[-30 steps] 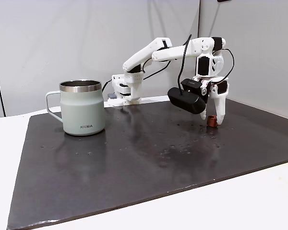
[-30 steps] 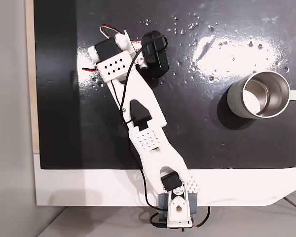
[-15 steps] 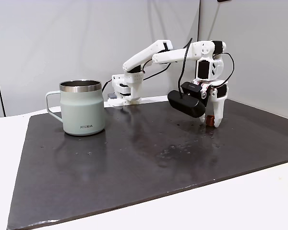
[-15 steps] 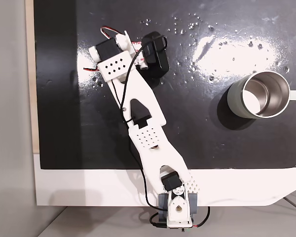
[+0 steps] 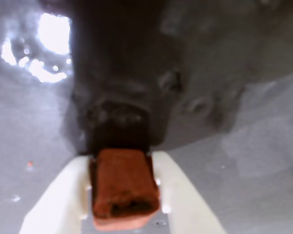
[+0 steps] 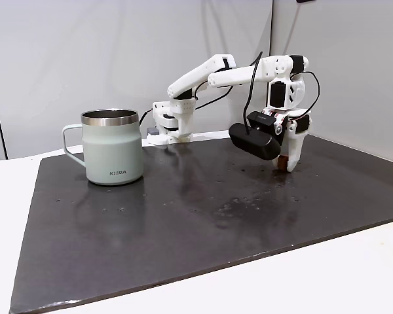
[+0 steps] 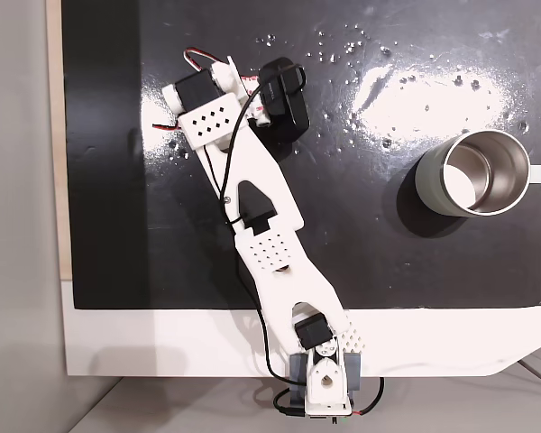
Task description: Grasp a cube and put it in the cup.
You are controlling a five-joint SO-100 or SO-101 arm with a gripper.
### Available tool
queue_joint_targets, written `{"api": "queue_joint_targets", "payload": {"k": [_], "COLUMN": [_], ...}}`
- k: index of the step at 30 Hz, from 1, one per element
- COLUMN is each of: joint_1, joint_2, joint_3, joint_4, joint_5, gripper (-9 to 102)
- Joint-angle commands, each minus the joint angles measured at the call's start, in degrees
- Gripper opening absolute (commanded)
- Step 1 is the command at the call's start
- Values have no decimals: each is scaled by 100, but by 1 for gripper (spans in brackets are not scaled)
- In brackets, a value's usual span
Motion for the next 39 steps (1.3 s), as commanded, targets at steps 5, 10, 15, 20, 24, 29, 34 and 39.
{"api": "queue_joint_targets", "payload": {"k": [5,10,15,20,24,29,34,39], "joint_1": [53,53,53,70,114,211,325,571], "joint_2": [290,703,1169,1758,2285,2962,3551,3885], "joint_3": [-360,-229,0,237,448,624,791,817], "joint_4": [79,79,70,18,0,-79,-114,-123], "joint_5": [-53,-53,-53,-53,-53,-53,-35,-26], "gripper": [6,6,6,6,6,5,5,5]}}
